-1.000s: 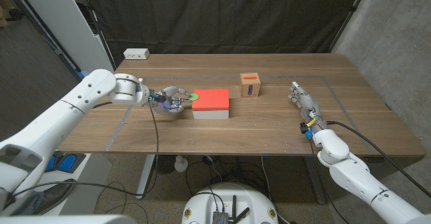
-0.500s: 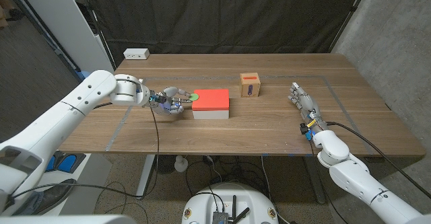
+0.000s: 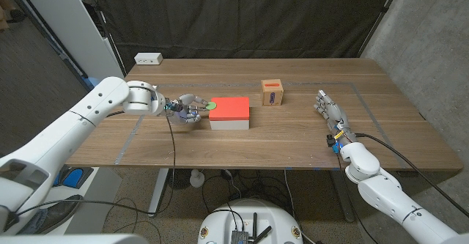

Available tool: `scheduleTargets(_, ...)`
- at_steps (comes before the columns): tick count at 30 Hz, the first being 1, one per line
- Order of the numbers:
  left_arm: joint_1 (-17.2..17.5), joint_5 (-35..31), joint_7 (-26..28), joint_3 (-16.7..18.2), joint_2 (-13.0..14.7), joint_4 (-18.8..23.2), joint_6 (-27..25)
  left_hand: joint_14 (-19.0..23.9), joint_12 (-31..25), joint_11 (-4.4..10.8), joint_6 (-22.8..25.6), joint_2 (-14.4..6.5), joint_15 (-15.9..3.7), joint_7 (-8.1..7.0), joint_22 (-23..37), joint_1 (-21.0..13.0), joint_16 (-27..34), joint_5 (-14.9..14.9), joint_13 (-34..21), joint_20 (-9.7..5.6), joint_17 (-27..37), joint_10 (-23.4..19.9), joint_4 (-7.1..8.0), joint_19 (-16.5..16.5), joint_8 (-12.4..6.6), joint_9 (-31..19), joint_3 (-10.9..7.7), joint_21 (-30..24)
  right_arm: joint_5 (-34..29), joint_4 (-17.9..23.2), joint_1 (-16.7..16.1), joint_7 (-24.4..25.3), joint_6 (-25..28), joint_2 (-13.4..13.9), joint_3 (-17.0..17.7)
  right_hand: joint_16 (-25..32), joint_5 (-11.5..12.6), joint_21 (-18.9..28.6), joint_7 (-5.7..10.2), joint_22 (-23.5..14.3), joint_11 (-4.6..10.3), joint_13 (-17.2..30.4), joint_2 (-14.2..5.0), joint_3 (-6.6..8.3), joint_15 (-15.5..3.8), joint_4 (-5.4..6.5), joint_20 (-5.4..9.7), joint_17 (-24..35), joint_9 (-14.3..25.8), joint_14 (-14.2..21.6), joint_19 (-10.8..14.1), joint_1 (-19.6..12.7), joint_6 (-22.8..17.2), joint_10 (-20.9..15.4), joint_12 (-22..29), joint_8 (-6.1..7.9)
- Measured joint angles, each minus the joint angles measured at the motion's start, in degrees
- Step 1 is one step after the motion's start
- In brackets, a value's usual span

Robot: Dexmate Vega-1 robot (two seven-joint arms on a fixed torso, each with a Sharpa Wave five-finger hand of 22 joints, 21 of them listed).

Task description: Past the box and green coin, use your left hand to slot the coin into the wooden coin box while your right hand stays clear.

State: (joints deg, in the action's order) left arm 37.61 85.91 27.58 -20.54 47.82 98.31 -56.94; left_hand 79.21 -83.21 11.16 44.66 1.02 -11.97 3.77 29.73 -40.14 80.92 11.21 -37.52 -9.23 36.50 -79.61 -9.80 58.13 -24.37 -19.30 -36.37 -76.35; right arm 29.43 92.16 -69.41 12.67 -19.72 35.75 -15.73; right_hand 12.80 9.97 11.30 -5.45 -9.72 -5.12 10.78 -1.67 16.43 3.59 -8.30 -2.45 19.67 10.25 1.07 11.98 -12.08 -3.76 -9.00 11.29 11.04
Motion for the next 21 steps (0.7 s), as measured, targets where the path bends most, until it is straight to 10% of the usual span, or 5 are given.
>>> scheduleTargets(21, 0.61, 1.38, 7.19, 0.15, -1.9, 2.14, 1.96, -0.53, 0.51, -2.46, 7.2, -4.66, -0.1, -2.29, 0.02, -9.66, 0.0, 0.63, 1.02, 1.13, -1.48, 1.01, -1.28, -3.17, -2.37, -2.38, -4.59, -3.13, 0.54, -2.62, 0.36, -0.64, -2.82, -1.55, 0.24, 0.0, 0.0, 0.0, 0.26, 0.0, -0.31, 0.0, 0.31, 0.0, 0.2, 0.0, -0.31, 0.01, 0.0, 0.2, 0.31, -0.31, -0.26, -0.93, 0.0, 0.0)
